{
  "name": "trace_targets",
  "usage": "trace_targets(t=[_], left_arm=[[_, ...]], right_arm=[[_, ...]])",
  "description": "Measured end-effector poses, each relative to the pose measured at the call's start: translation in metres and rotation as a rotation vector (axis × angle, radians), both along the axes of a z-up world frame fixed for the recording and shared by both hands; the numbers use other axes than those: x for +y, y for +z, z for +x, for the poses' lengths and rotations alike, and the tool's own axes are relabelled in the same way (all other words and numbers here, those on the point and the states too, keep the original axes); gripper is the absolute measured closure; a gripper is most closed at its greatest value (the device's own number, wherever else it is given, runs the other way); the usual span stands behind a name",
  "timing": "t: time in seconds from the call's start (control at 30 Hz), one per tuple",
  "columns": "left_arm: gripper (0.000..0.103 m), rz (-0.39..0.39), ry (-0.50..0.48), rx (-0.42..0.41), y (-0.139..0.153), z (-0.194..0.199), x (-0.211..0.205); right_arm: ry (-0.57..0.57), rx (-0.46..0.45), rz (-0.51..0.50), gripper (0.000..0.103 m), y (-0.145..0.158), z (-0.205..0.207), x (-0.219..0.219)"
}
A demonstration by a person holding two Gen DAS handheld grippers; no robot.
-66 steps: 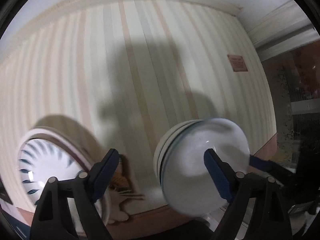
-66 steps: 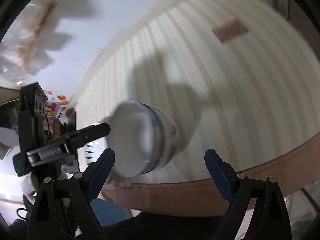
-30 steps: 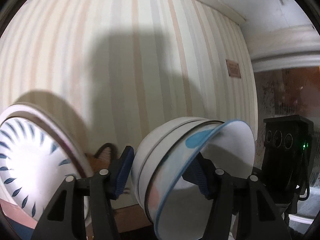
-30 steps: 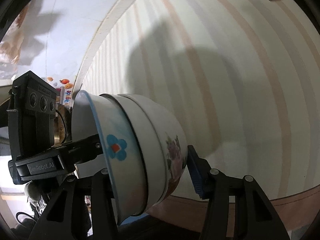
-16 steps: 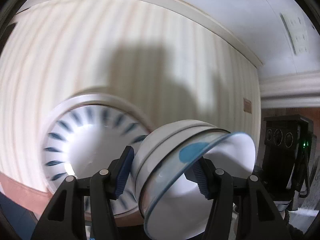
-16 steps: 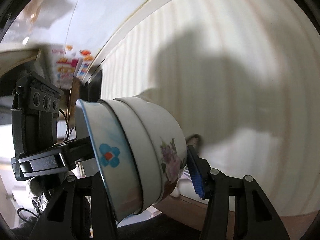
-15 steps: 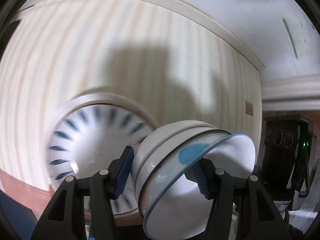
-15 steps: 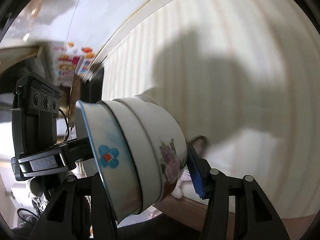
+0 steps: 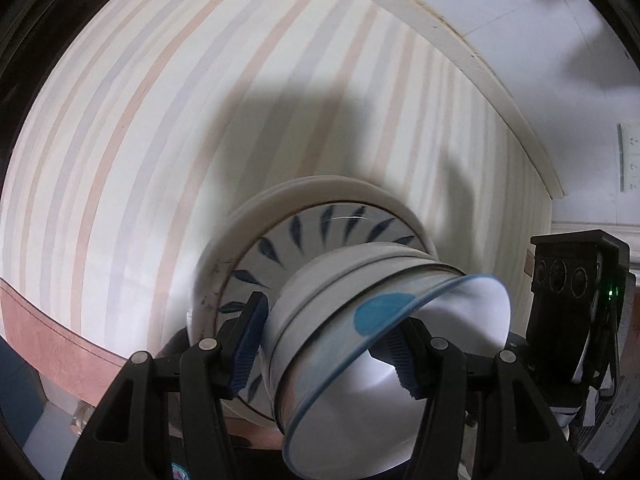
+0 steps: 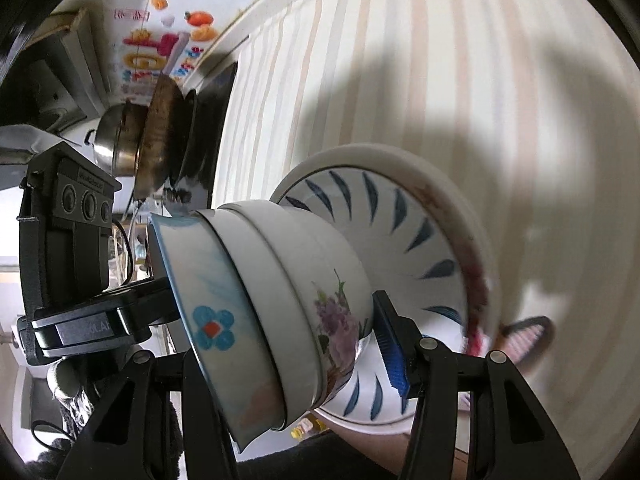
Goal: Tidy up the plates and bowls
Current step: 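Lift the bowl stack with both grippers and lower it onto the plate stack, then open both grippers to release the bowls on the plates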
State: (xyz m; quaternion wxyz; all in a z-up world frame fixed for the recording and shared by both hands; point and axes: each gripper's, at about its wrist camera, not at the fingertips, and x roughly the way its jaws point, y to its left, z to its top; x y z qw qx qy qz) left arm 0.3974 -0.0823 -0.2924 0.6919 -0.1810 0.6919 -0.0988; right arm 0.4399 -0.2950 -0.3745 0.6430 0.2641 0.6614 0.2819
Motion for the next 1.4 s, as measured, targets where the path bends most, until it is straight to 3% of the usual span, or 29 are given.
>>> trace_targets(t=[0.17, 0.53, 0.83, 0.97, 1.23, 1.27, 1.37, 1.4], left_arm=[[0.048, -0.008, 0.009, 0.012, -0.009, 0.003, -0.001], [0.049, -0.008, -0.037, 0.013, -0.011, 0.006, -0.007], [0.049, 0.075, -0.082, -0.070, 0.008, 0.005, -0.014], [0.049, 0.124, -0.090, -0.141, 0.028, -0.001, -0.011], [0.048, 0.243, -0.117, -0.287, 0.076, -0.031, -0.011], [0.048, 0.251, -0.121, -0.298, 0.080, -0.034, -0.010], [0.042, 0.277, -0.114, -0.346, 0.092, -0.044, -0.006], [0.039, 0.290, -0.110, -0.370, 0.097, -0.048, -0.003]], right_arm=[[0.008, 0.013, -0.013, 0.048, -0.010, 0.006, 0.016], [-0.008, 0.027, -0.035, 0.048, -0.013, 0.002, 0.003], [-0.025, 0.053, -0.054, 0.049, -0.013, -0.002, -0.004], [-0.032, 0.012, -0.087, 0.048, 0.002, -0.004, -0.008], [-0.050, -0.185, -0.235, 0.048, 0.080, -0.022, -0.020], [-0.056, -0.201, -0.254, 0.045, 0.089, -0.025, -0.019], [-0.079, -0.266, -0.312, 0.017, 0.116, -0.040, -0.017], [-0.093, -0.284, -0.334, 0.014, 0.124, -0.044, -0.017]])
